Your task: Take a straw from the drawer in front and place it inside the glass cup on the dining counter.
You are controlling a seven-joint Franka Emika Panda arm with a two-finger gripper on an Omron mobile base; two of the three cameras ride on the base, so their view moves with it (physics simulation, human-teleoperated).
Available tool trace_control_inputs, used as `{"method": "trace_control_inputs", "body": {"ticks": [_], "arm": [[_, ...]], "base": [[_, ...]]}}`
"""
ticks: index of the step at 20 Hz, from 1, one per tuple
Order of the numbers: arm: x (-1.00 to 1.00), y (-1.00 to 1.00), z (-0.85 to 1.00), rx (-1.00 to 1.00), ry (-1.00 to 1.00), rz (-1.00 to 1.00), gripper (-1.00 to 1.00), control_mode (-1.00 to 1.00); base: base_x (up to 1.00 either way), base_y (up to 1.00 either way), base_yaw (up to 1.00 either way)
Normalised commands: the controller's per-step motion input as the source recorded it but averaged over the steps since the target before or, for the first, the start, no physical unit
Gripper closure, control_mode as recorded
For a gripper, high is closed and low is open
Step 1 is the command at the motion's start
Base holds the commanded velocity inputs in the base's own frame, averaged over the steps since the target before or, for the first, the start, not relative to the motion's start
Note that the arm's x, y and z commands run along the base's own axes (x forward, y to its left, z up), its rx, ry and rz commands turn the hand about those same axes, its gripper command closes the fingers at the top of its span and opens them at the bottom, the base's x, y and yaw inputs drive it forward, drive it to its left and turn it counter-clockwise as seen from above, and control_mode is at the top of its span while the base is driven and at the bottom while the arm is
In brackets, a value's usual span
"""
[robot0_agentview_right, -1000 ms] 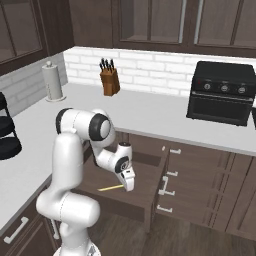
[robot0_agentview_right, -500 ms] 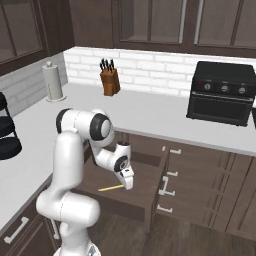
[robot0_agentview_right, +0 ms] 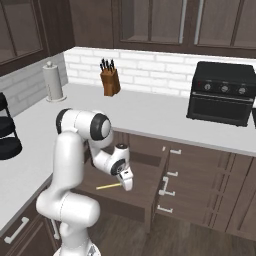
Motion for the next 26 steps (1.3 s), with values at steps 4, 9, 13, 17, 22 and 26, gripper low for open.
{"method": "trace_control_inputs", "body": {"ticks": [4,9,13,17,22,26], "arm": [[-0.29,0.0,-0.54,0.0,-0.11,0.0,1.0,-1.0],[0.0,0.0,0.08,0.0,-0.02,-0.04,1.0,-1.0],[0.01,-0.01,0.89,0.01,0.0,-0.05,1.0,-1.0],[0.06,0.0,1.0,0.01,0.0,-0.02,1.0,-1.0],[0.1,0.0,1.0,0.03,0.0,0.0,1.0,-1.0],[0.07,0.0,1.0,0.1,0.0,0.0,1.0,-1.0]], "base": [[0.0,0.0,0.0],[0.0,0.0,0.0],[0.0,0.0,0.0],[0.0,0.0,0.0],[0.0,0.0,0.0],[0.0,0.0,0.0]]}}
